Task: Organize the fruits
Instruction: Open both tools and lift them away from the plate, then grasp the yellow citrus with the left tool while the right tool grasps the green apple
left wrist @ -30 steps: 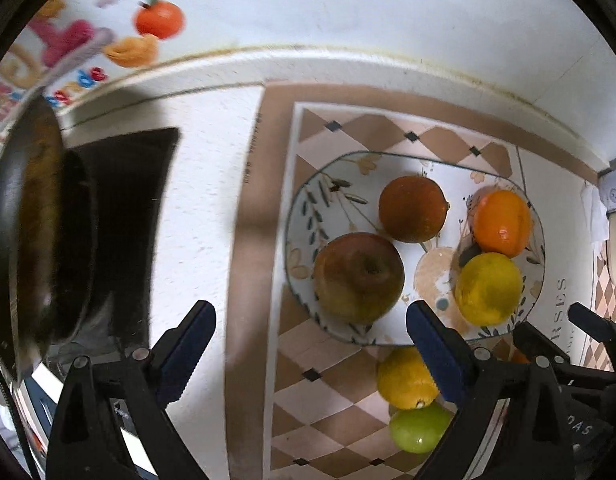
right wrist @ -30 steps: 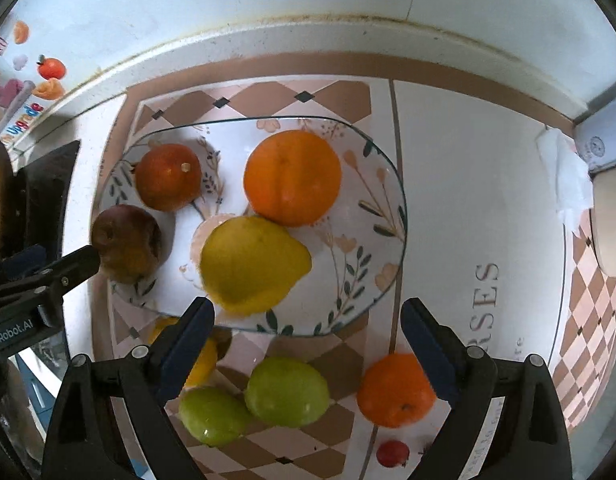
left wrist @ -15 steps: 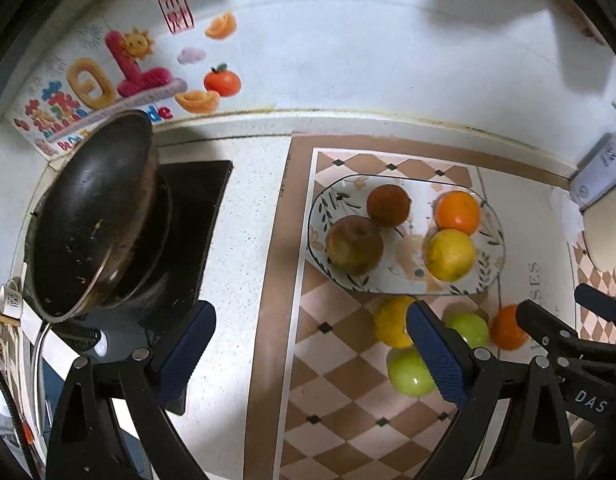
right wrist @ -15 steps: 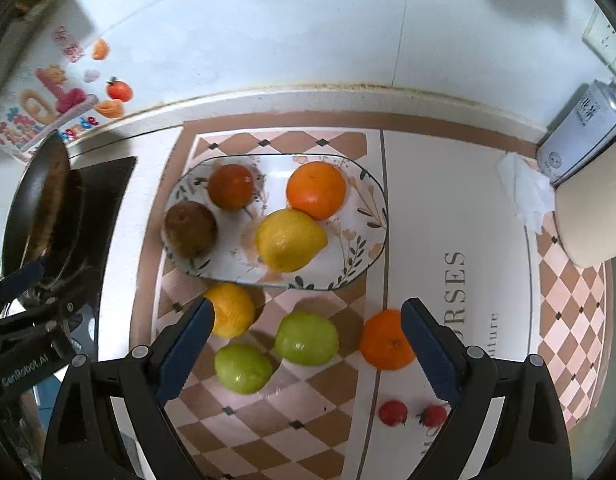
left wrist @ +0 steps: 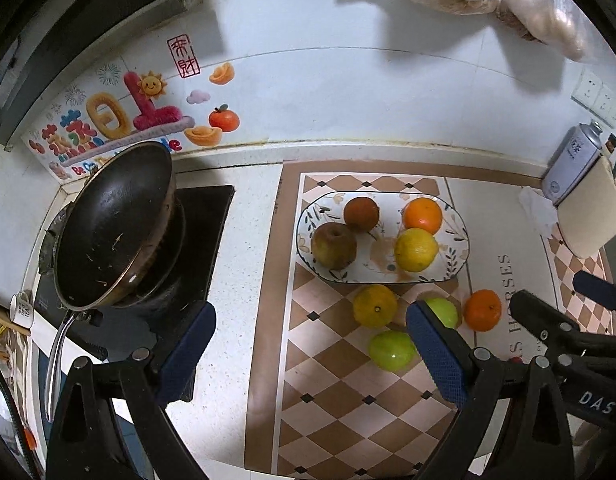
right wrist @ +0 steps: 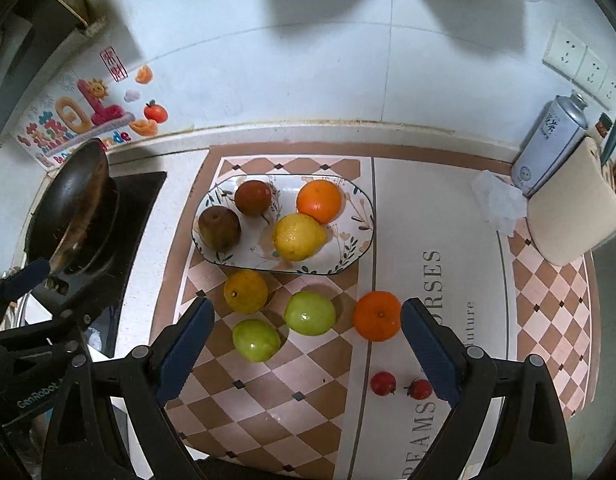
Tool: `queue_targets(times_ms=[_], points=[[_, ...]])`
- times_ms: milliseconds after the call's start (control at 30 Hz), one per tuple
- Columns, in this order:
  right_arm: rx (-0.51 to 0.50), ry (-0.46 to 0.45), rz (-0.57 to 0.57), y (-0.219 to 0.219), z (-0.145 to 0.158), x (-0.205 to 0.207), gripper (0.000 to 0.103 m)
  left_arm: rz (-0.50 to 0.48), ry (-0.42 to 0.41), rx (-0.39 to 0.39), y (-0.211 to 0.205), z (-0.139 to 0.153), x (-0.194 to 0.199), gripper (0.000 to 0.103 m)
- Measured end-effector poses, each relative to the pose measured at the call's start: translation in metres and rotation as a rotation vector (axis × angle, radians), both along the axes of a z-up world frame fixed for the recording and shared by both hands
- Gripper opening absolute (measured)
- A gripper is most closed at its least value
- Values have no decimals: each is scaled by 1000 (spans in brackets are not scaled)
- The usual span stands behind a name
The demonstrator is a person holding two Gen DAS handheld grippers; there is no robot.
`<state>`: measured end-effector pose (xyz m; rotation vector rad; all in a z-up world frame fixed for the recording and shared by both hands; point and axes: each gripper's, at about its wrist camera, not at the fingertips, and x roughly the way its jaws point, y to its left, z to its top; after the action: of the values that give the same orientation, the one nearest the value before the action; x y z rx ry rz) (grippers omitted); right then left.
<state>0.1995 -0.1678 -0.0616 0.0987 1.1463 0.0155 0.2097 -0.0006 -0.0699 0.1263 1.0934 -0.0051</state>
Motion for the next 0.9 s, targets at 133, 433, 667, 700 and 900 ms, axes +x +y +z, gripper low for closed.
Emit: queue_targets(times_ms=[133,433,667,700,900], points=[[1,-25,-9,-5,11,-6,96,8,3,-20,-1,1,-2,98],[89,26,-39,-19,-8,2,96,26,57,-52,-2,-17,17,101],[217,204,-105,-45,-87,31,96,70,229,-49,3,-83,50,103],[242,236,-115,-47,-103,36,96,77,263,-62,5,-93,55,103],[344,390,-172,-43,-188,54,96,133,440,-164,9,-153,77,103]])
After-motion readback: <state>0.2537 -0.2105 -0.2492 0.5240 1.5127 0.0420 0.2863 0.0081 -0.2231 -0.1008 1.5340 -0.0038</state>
